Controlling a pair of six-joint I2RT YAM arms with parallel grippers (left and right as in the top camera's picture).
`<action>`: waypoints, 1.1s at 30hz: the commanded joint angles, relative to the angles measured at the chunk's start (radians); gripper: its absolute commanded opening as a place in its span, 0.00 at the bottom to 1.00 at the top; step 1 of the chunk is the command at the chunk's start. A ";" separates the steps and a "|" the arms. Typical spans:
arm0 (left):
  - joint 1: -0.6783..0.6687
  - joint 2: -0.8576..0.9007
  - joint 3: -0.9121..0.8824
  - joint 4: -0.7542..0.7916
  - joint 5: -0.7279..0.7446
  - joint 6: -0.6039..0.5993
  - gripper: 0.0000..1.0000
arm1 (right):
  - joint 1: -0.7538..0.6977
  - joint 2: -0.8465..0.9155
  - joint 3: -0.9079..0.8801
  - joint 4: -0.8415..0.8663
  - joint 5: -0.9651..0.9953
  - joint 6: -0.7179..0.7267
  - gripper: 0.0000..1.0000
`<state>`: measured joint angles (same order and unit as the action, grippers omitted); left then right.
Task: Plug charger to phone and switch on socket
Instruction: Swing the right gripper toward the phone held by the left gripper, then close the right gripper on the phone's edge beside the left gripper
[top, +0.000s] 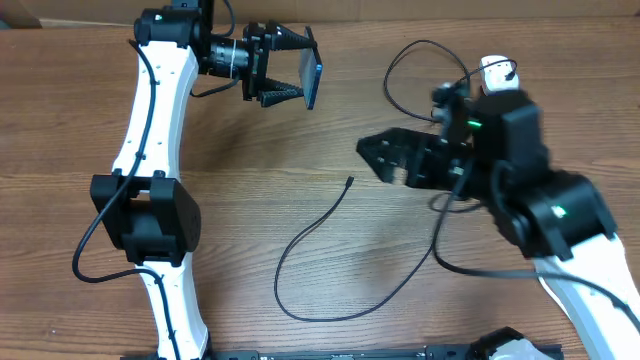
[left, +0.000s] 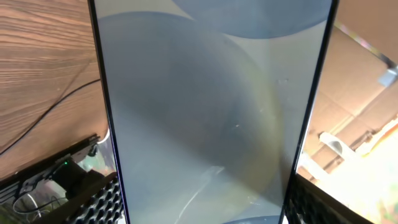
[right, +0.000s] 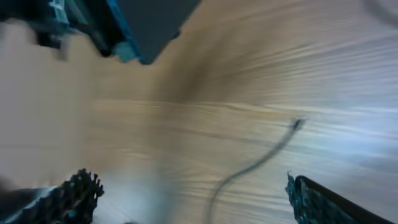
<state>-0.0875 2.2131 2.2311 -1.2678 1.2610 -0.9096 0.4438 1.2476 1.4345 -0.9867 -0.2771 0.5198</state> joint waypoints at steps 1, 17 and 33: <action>-0.034 -0.035 0.023 0.008 -0.036 -0.061 0.72 | 0.136 0.114 0.185 -0.060 0.412 0.011 0.98; -0.102 -0.035 0.023 0.099 -0.081 -0.161 0.72 | 0.173 0.283 0.261 0.081 0.440 0.095 0.90; -0.104 -0.035 0.023 0.137 -0.004 -0.188 0.71 | 0.154 0.317 0.261 0.123 0.433 0.132 0.80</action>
<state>-0.1940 2.2131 2.2311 -1.1351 1.1938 -1.0863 0.5991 1.5478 1.6714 -0.8738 0.1455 0.6445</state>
